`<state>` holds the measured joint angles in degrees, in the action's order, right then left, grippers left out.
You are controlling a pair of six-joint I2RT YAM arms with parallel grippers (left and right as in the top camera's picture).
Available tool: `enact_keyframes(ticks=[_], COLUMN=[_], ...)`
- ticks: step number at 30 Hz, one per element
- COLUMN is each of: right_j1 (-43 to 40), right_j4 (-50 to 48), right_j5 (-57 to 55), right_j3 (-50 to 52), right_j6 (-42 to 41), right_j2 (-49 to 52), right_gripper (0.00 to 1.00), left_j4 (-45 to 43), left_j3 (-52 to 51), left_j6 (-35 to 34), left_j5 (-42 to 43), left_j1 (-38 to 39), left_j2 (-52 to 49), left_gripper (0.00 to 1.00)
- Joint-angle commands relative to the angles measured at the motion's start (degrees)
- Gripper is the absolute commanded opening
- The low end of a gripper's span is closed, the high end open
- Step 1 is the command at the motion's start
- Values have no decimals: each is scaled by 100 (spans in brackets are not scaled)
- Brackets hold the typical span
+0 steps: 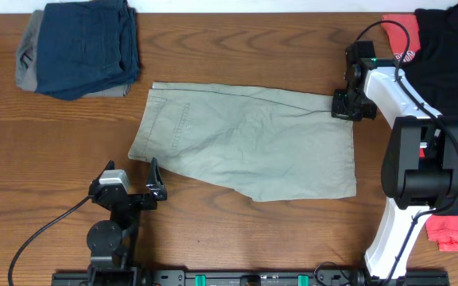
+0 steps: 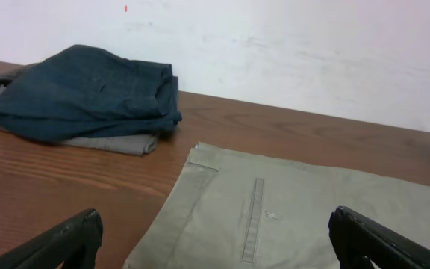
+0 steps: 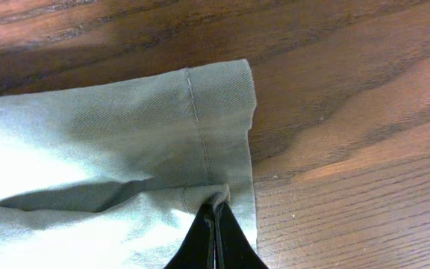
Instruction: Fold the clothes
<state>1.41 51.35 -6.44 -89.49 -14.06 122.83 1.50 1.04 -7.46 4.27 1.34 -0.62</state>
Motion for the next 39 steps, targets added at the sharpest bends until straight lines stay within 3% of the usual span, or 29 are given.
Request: enact_keyframes(ticks=[1, 19, 39], right_j1=[-28, -37, -37], right_j4=[-42, -144, -1034], right_j5=[-24, -68, -282], right_j3=[28, -50, -13], right_j6=[-4, -4, -7], right_j2=[-181, -1670, -1593], right_gripper=[1, 1, 1], left_j4=[212, 212, 210], left_j3=[-81, -81, -81], left_j6=[35, 35, 35], left_j5=[59, 59, 59], left_j1=[-2, -2, -2], left_j2=[24, 24, 24], left_gripper=[98, 98, 98])
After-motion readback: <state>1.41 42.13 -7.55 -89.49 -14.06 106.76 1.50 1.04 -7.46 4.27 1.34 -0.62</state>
